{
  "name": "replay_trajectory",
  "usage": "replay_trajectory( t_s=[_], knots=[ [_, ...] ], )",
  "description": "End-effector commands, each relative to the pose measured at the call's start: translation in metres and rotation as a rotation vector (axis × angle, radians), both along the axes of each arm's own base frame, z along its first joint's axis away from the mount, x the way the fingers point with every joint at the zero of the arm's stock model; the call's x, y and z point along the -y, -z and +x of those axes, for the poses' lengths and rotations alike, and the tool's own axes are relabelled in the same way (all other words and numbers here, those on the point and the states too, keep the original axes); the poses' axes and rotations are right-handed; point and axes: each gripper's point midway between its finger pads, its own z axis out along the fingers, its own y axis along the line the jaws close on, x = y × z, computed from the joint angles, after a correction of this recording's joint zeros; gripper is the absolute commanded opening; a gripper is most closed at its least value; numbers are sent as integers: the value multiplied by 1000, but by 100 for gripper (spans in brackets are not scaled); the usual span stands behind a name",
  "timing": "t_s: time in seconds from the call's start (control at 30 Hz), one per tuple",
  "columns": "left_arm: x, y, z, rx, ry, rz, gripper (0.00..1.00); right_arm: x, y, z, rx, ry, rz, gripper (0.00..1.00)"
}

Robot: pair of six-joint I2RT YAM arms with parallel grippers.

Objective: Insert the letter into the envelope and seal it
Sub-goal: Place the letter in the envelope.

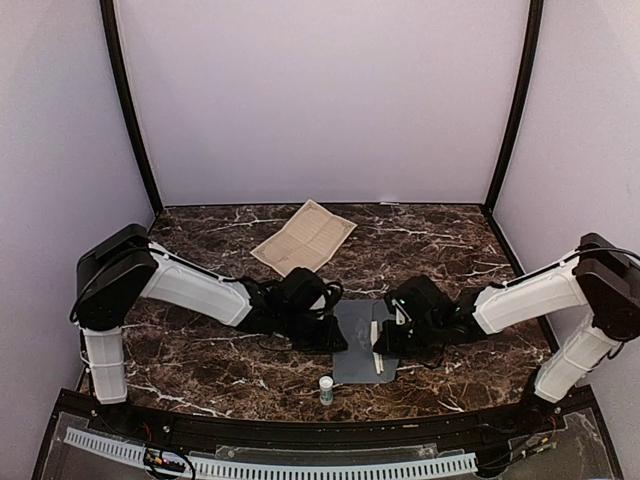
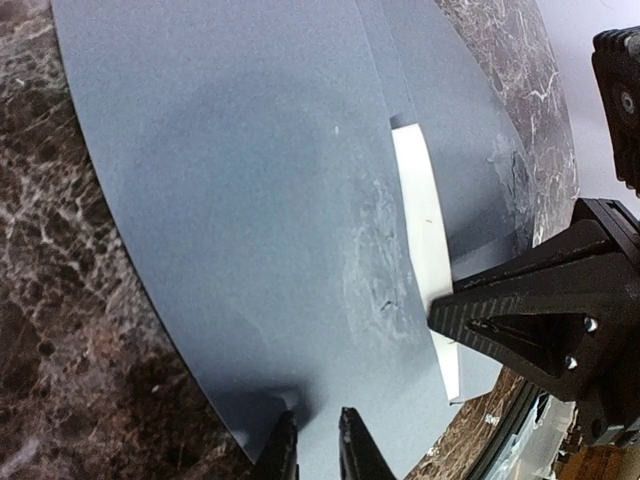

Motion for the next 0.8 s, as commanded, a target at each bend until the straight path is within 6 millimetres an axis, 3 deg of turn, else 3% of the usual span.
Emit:
replay_trajectory(
  t_s=[0.0,0.13,0.3,0.4,0.63,0.77],
  knots=[
    [-12,-26,13,100,-30,39,18,6,-17,-1,30,5,-10,8],
    [-26,-58,23,171,-70,32,30,16,-43,2,81,31,-6,23],
    [-50,-103,29,249,-124,6,54,30,-82,4,160,70,31,40],
    [-68,-126,32,283,-156,-14,62,39,-101,3,197,91,59,52],
    [-99,-158,37,301,-205,-42,77,57,-131,1,275,135,121,80],
    [-121,-165,55,287,-281,-107,80,67,-133,5,292,174,164,85]
  ],
)
